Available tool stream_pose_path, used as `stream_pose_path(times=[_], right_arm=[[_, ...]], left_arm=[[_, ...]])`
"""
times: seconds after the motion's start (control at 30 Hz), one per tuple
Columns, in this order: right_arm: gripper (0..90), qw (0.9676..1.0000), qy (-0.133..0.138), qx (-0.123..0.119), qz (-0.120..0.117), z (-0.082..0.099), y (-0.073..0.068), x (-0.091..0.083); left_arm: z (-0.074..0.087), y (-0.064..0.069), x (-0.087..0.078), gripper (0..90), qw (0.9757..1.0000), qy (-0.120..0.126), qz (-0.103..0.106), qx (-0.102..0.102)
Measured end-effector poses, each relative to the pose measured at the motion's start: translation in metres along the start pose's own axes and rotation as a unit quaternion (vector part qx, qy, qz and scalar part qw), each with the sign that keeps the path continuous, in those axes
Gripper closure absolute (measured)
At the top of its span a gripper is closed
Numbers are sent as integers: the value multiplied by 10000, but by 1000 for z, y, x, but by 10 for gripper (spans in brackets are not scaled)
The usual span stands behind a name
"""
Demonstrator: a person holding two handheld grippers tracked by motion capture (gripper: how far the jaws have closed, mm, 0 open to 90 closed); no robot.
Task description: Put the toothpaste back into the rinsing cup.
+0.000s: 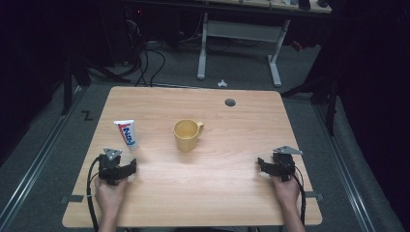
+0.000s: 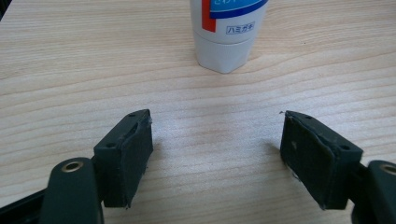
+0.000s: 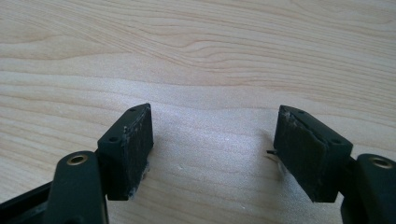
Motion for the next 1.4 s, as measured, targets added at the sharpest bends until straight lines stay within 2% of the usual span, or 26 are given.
stream_pose_path(times=[0.47,0.6,1.17,1.4], right_arm=[[284,10000,-2,-27,-15,0,0,0],[284,10000,0,-21,-17,0,0,0],[284,10000,-2,-32,-20,0,0,0],[284,10000,-3,-33,-20,0,0,0]], left_arm=[[1,-1,-1,270,9999,-20,57,88],[0,-4,-3,274,9999,-101,109,-7],[-16,-2,-27,304,9995,235,123,-198],[-26,1,-33,303,9994,315,97,-129]])
Point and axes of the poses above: each handheld gripper's, and its own axes: x roughly forward along the jaws, z roughly out of its underside, y roughly to its right, the point moved 3 cm from there along x, roughly forward along the jaws, and after that the axes turned 14 degrees about -y, right-handed, at the moved point
